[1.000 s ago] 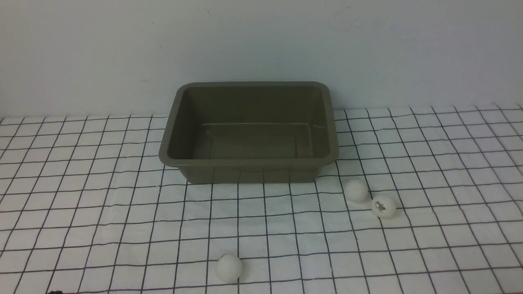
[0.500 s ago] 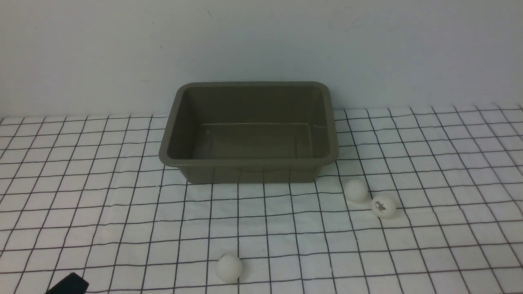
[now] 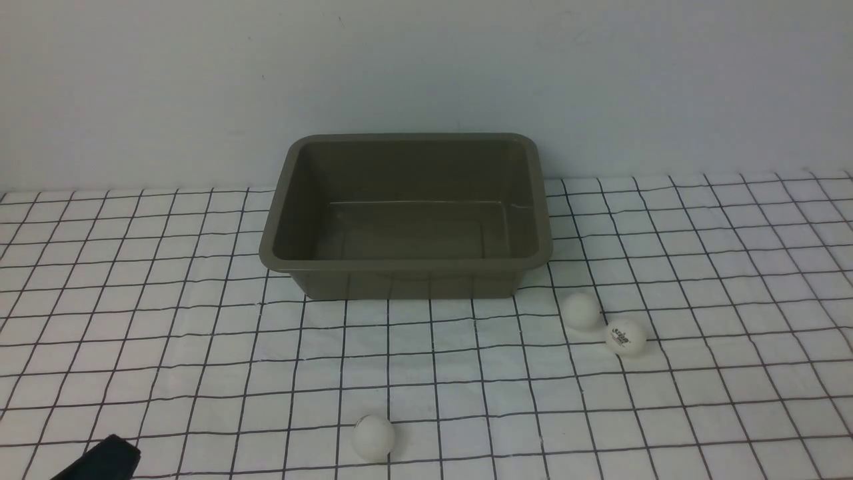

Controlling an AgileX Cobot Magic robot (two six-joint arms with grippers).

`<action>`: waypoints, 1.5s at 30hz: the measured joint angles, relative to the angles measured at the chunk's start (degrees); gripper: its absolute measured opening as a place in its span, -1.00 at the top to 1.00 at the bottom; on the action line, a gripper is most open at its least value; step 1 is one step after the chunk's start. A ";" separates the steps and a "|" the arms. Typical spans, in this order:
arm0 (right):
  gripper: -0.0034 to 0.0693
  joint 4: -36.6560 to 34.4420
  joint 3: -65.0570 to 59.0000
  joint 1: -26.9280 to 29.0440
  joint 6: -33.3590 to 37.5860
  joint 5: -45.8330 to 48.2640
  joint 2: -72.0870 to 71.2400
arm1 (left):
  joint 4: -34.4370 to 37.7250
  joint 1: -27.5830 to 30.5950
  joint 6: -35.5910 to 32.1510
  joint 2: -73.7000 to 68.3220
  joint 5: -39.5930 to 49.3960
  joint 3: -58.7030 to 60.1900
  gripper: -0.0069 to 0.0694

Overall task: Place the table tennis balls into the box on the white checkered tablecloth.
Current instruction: 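Reach for and grasp a ping pong ball on the table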

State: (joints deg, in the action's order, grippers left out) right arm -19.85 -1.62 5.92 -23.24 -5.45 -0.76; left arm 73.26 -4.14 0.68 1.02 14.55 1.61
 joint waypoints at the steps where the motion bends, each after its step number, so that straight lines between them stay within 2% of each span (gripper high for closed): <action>1: 0.93 -0.44 0.00 0.00 -0.33 0.00 0.00 | 0.92 0.00 0.00 0.00 -0.44 0.00 0.83; 13: 0.93 -5.80 0.00 0.00 -6.13 0.72 0.00 | 2.11 0.00 -4.05 0.00 -2.78 0.00 0.83; 21: 0.93 -6.80 0.00 0.00 -9.90 0.66 0.00 | 2.68 0.00 -11.07 0.00 -2.66 0.00 0.83; 26: 0.93 -10.42 0.00 0.00 -10.21 0.55 0.00 | 3.66 0.00 -15.21 0.00 -3.13 0.00 0.83; 30: 0.93 -9.47 0.00 0.00 -10.36 0.55 0.00 | 3.92 0.00 -19.16 0.00 -3.19 -0.16 0.83; 32: 0.93 -6.41 0.77 -0.06 -10.42 1.22 0.00 | 3.92 0.00 -25.64 0.00 -3.19 -2.50 0.83; 35: 0.93 4.00 5.99 -1.78 -10.38 1.89 0.00 | 3.92 0.00 -39.52 -0.72 -3.19 -9.11 0.83; 37: 0.93 11.57 10.14 -3.75 -10.38 2.48 0.35 | 3.92 0.00 -45.68 -2.04 -3.06 -11.90 0.83; 39: 0.93 22.34 16.21 -7.25 -10.38 6.17 3.33 | 3.92 0.00 -52.30 -5.12 -2.22 -15.72 0.83; 42: 0.93 31.97 24.04 -13.04 -9.79 16.60 9.59 | 3.76 0.00 -57.06 -9.55 -0.16 -17.98 0.83; 45: 0.93 35.56 29.09 -17.10 -7.08 24.36 15.35 | 2.90 0.00 -59.76 -13.20 2.14 -19.41 0.83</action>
State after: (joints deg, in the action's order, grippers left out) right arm 15.71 27.48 -11.18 -30.32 18.91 14.58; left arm 76.15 -4.14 -59.09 -12.18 16.69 -17.81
